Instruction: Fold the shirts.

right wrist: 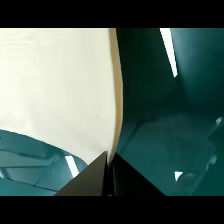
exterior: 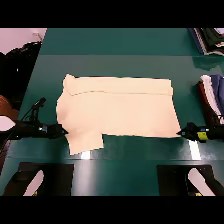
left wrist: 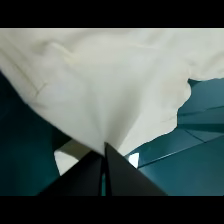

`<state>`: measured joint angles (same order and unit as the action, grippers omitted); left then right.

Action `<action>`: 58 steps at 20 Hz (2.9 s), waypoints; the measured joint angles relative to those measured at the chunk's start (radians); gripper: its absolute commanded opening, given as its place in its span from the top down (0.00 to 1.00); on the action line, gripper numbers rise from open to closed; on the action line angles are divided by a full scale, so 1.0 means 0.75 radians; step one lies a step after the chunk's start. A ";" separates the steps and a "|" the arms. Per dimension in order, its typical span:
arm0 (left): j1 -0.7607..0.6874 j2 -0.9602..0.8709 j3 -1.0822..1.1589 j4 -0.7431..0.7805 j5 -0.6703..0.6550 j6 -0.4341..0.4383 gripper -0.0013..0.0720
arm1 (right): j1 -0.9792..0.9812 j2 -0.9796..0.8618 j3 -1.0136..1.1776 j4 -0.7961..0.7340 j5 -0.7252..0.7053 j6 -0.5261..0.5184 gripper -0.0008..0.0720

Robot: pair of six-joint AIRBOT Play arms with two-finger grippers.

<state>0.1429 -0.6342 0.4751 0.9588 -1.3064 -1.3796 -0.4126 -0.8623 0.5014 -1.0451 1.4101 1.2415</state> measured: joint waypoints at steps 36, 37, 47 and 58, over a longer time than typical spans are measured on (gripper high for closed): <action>-0.001 -0.923 0.938 -0.024 0.345 0.069 0.95 | 0.313 -1.108 1.347 0.150 0.036 0.124 0.28; -0.001 -0.923 0.945 -0.035 0.324 0.069 0.95 | 0.288 -1.111 1.317 0.149 0.059 0.104 0.19; -0.001 -0.924 0.962 -0.102 0.240 0.069 0.95 | 0.213 -1.120 0.944 0.300 -0.009 -0.175 0.18; -0.252 -0.934 0.968 -0.107 0.362 0.043 0.95 | 0.397 -1.136 1.019 0.300 -0.026 -0.244 0.97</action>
<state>-0.0463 -1.3346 1.2015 0.8787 -1.0351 -1.3476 -0.1146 -1.7145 1.2659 -0.8200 1.3907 1.0588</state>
